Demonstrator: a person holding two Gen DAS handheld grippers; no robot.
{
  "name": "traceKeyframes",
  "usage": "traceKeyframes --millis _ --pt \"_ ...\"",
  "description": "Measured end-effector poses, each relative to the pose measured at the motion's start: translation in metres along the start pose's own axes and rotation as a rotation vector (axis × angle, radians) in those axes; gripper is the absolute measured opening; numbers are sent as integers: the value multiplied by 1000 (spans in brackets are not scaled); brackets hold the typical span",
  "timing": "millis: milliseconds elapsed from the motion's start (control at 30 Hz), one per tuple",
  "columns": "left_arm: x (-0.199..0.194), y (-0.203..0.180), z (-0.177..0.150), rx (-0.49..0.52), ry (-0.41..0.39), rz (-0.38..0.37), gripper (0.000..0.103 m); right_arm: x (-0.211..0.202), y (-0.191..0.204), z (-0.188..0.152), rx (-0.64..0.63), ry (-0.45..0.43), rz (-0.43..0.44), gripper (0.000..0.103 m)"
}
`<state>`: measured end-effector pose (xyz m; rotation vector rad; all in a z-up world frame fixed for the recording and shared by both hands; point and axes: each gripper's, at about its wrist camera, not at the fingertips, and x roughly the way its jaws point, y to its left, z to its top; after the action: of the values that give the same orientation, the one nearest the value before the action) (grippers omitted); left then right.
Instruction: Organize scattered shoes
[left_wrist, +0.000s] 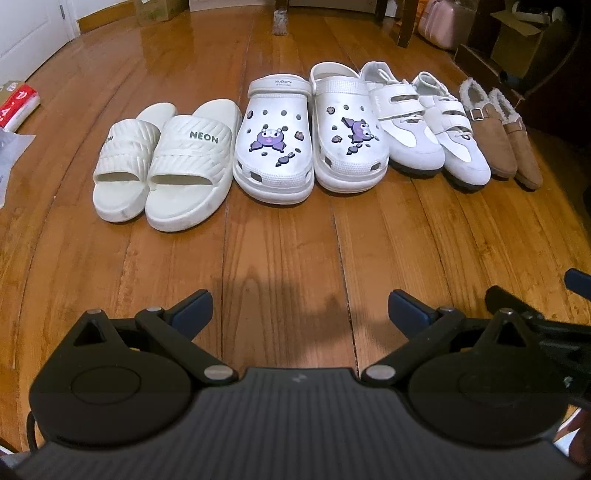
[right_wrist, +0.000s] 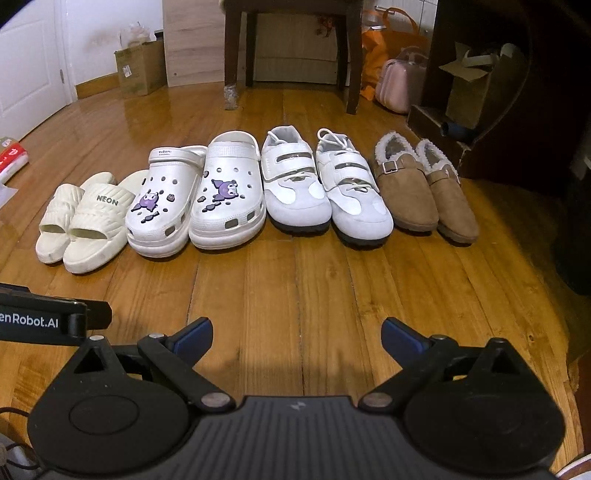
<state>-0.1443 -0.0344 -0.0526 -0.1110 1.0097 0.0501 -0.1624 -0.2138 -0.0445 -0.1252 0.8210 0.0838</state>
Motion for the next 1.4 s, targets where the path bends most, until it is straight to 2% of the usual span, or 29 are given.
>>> traceKeyframes --millis 300,667,1400 --pt "-3 2 0 -4 -5 24 103 -3 6 -1 -8 -21 9 98" --pt "3 -2 -1 20 16 63 103 1 7 -3 -13 4 -3 99" --pt "1 -5 -2 42 4 69 103 5 13 -10 -35 42 -7 99"
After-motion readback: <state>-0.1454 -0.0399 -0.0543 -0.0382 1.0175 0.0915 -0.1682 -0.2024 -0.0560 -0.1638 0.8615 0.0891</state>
